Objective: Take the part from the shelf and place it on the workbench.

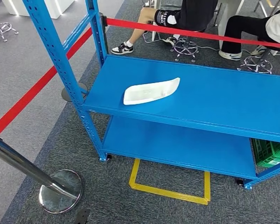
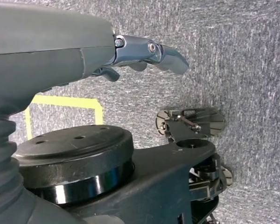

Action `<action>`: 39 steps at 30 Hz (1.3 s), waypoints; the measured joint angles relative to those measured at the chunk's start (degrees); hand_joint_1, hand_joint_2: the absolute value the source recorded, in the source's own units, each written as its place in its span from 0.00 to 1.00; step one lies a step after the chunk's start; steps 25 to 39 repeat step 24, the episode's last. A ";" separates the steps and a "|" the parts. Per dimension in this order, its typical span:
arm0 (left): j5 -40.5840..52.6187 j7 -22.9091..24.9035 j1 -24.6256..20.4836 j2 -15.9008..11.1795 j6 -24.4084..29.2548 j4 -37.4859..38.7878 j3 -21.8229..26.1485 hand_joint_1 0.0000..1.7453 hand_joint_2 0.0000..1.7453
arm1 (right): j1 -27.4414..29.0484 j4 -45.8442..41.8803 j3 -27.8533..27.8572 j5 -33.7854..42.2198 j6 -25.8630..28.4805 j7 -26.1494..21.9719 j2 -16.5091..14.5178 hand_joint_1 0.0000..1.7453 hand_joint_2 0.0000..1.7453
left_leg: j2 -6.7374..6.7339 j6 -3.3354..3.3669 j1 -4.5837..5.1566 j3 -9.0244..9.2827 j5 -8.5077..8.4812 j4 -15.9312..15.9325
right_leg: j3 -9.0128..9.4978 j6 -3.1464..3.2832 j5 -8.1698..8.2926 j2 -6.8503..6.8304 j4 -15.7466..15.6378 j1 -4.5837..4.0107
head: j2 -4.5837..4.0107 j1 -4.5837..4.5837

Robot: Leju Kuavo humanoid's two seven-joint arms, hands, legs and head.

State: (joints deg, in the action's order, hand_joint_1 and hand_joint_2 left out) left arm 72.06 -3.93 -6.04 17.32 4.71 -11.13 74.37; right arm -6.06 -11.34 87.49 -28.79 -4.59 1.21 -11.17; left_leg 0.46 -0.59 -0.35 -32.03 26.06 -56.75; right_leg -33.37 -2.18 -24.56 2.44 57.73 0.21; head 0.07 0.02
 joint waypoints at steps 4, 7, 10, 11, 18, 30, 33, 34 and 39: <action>0.00 0.05 0.00 -0.08 0.11 0.00 0.17 0.00 1.00 | -0.02 0.00 0.54 1.99 0.23 0.80 0.00 0.00 0.75 | 0.00 -0.08 -0.03 0.00 -0.06 0.01 | -0.02 0.01 0.01 0.00 0.04 -0.05 | 0.00 0.01; 1.35 -1.04 0.02 -0.15 4.36 0.00 -0.39 0.00 0.75 | 0.05 -0.01 0.48 1.83 0.43 -0.58 0.01 0.00 0.75 | 0.00 -0.11 -0.04 0.00 -0.08 0.01 | -0.03 0.03 0.02 0.00 0.06 -0.05 | 0.00 0.01; -0.72 -2.21 0.22 -0.77 5.27 -0.01 -2.18 0.00 0.00 | 0.47 -0.14 -2.70 0.48 -0.62 -3.26 0.19 0.00 0.00 | 0.00 -0.12 -0.04 0.00 -0.09 0.01 | -0.03 0.04 0.03 0.00 0.07 -0.06 | 0.00 0.01; -1.78 -2.32 0.37 -1.07 5.15 -0.02 -3.10 0.00 0.00 | 0.64 -0.21 -4.24 0.55 -0.77 -3.60 0.31 0.00 0.00 | 0.00 -0.12 -0.04 0.00 -0.09 0.01 | -0.03 0.04 0.03 0.00 0.07 -0.06 | 0.00 0.01; -10.00 -2.07 1.81 -2.99 4.06 -0.40 -10.31 0.00 0.00 | 2.21 -1.08 -13.84 3.50 -0.55 -3.73 1.32 0.00 0.00 | 0.00 -0.12 -0.04 -0.01 -0.08 0.01 | -0.05 0.04 0.02 0.00 0.07 -0.06 | 0.00 0.02; -16.72 -1.53 3.14 -4.52 3.14 -1.13 -16.66 0.00 0.00 | 3.52 -2.01 -21.47 6.24 0.02 -3.55 2.23 0.00 0.00 | 0.00 -0.12 -0.04 -0.02 -0.08 0.01 | -0.06 0.04 0.02 0.00 0.06 -0.06 | 0.00 0.02; -16.72 -1.53 3.14 -4.52 3.14 -1.13 -16.66 0.00 0.00 | 3.52 -2.01 -21.47 6.24 0.02 -3.55 2.23 0.00 0.00 | 0.00 -0.12 -0.04 -0.02 -0.08 0.01 | -0.06 0.04 0.02 0.00 0.06 -0.06 | 0.00 0.02; -16.72 -1.53 3.14 -4.52 3.14 -1.13 -16.66 0.00 0.00 | 3.52 -2.01 -21.47 6.24 0.02 -3.55 2.23 0.00 0.00 | 0.00 -0.12 -0.04 -0.02 -0.08 0.01 | -0.06 0.04 0.02 0.00 0.06 -0.06 | 0.00 0.02; -16.72 -1.53 3.14 -4.52 3.14 -1.13 -16.66 0.00 0.00 | 3.52 -2.01 -21.47 6.24 0.02 -3.55 2.23 0.00 0.00 | 0.00 -0.12 -0.04 -0.02 -0.08 0.01 | -0.06 0.04 0.02 0.00 0.06 -0.06 | 0.00 0.02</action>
